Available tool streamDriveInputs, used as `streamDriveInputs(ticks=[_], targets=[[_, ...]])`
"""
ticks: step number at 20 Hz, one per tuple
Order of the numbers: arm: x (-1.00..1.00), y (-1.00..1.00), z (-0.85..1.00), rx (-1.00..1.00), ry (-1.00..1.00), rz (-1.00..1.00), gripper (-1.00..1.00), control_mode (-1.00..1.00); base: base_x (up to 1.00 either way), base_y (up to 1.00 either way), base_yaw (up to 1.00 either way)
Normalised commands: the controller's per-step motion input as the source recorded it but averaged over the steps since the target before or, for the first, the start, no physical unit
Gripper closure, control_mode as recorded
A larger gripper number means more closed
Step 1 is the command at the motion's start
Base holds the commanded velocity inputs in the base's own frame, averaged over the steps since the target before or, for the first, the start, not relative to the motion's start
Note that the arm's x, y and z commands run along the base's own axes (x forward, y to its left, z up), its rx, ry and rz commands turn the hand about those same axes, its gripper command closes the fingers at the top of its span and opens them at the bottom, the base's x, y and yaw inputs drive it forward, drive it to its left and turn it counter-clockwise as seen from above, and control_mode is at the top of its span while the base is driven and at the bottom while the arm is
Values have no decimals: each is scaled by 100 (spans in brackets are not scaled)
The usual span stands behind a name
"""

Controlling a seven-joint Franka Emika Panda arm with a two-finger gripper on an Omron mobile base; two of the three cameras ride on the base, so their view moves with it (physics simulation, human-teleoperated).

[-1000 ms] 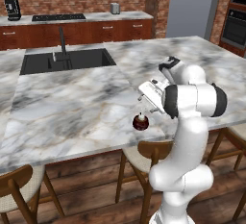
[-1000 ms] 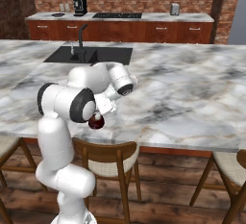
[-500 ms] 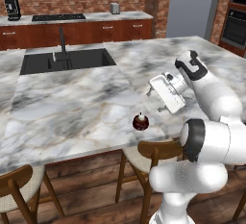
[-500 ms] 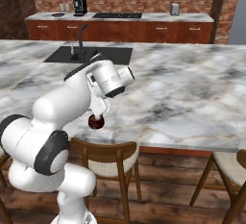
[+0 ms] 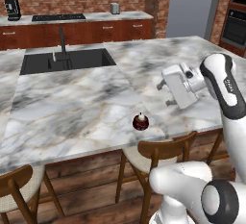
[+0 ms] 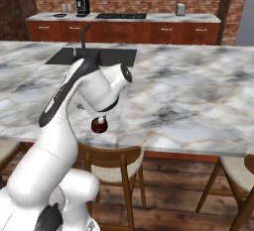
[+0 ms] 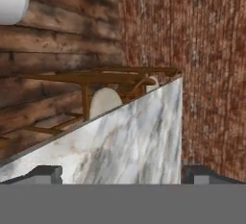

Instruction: Pick up the marshmallow and place it in the cup of hot chocolate on the dining counter.

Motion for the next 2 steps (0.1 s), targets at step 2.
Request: streamDriveInputs(ticks=[2], targets=[[-92, 0, 64, 0, -46, 0, -100, -100, 0, 0, 0]])
